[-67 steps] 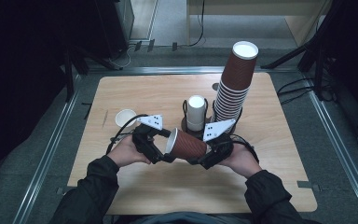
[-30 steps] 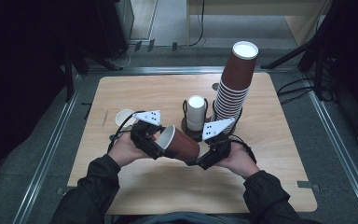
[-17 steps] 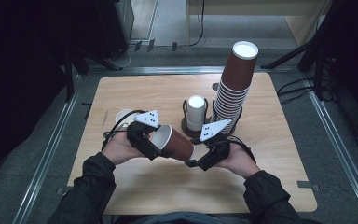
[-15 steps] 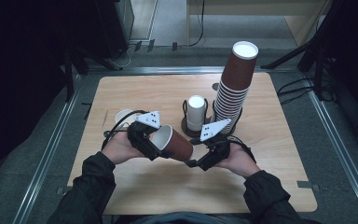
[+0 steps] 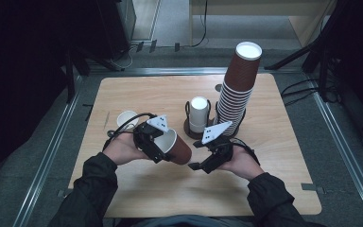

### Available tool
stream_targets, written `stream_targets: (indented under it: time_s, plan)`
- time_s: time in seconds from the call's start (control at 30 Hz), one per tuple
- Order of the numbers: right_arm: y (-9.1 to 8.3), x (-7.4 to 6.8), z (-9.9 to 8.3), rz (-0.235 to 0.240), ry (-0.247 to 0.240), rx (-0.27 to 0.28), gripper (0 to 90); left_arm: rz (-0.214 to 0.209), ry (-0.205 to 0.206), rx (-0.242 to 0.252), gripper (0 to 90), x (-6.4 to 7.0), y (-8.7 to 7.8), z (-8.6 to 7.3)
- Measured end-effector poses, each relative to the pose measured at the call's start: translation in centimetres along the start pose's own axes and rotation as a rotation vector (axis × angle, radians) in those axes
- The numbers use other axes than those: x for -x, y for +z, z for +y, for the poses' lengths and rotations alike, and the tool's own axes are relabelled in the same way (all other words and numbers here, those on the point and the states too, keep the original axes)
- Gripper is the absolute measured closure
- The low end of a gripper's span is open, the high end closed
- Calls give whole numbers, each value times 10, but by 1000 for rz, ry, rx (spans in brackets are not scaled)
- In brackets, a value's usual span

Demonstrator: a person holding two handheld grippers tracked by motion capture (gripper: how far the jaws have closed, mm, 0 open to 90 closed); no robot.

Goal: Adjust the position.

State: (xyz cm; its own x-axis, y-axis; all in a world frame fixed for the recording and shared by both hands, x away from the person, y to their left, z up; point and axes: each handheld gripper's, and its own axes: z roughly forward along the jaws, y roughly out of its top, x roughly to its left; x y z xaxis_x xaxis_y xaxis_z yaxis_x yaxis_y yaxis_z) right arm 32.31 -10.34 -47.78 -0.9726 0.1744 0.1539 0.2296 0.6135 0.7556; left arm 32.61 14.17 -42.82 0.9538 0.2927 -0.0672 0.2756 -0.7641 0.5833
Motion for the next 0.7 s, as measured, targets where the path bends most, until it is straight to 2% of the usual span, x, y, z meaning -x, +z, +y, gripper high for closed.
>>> stream_targets:
  time_s: [0.27,0.37,0.5,0.63,0.67,0.7]
  plan:
    - [8,1,-1,-3,-6,-23,167,-20,11,-60,110,1,11,9]
    - [9,1,-1,-9,-7,-18,160,-34,7,-61,110,1,15,11]
    - [12,0,0,1,-2,-15,158,-36,24,-72,110,5,20,15]
    - [16,-1,0,6,-8,-21,153,-45,36,-64,109,9,22,19]
    - [16,-2,0,14,5,-27,153,-45,38,-64,109,10,22,20]
    - [17,-1,0,12,-6,-22,153,-49,38,-57,109,10,22,21]
